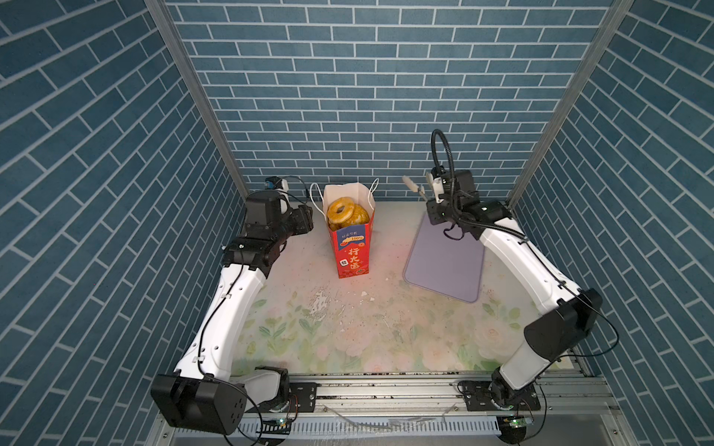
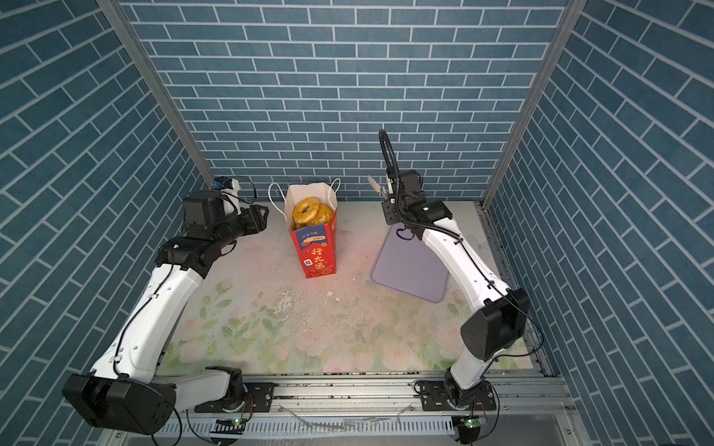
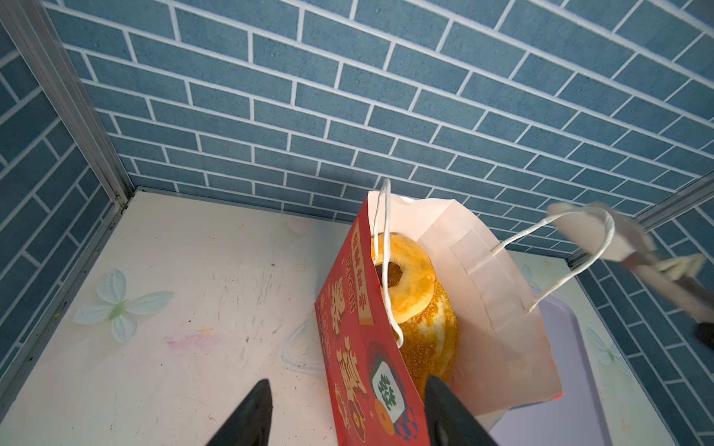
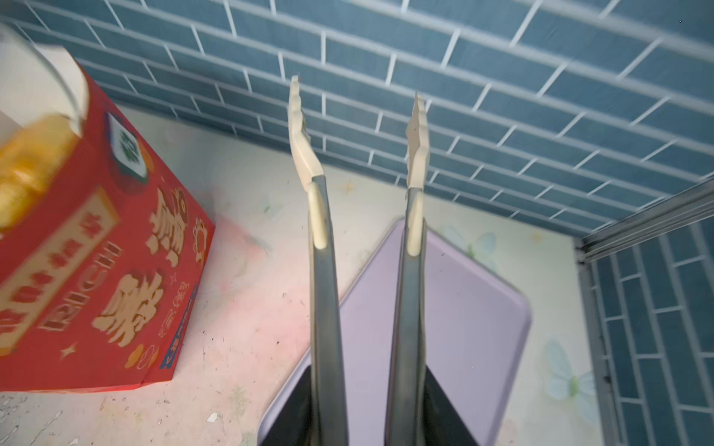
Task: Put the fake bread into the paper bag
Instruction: 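Lower the tongs beside the bag and release them onto the table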
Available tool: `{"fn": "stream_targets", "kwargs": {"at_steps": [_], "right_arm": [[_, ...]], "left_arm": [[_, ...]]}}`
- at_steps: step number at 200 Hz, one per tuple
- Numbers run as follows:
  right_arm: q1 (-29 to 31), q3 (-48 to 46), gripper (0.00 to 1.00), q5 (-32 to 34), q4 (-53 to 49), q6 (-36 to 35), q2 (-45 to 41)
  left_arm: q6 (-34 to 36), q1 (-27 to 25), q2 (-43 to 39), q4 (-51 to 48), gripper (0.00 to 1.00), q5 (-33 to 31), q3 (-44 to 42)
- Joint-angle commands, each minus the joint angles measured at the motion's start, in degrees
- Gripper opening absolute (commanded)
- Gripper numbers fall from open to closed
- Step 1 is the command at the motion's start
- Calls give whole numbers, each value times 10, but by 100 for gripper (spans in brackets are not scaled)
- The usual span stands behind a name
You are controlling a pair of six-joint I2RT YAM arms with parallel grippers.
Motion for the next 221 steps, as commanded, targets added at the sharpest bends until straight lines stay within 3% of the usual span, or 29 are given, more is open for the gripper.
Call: {"fn": "stream_targets", "kwargs": {"at_steps": [1,20,64,103,131,157,190,205,221], "right_arm": [[4,-13,39,-37,49,109,32],[7,-39,39,-51,83,144,61],[18,-58,39,-108,123,151,142],[32,-70,42,-129,160,168,171],[42,-60,44,-108,149,188,200],[49,-66,49,-150,166,191,212],[48,-80,62,-157,166,195,201],[48,-86,75,-161,170,191,189],[47,-88,95,-162,171,187,175]], "left_arm": [[4,2,-20,-2,64,-11,-16],[5,2,-27,-2,64,-16,-22],[4,2,-27,-3,64,-15,-28],[2,2,-29,-3,64,-18,-35],[2,2,-29,-5,64,-19,-36],[4,3,-32,-6,64,-24,-40],[5,8,-31,-9,64,-28,-38],[7,17,-33,-10,64,-29,-35],[12,26,-36,-11,64,-30,-32]]}}
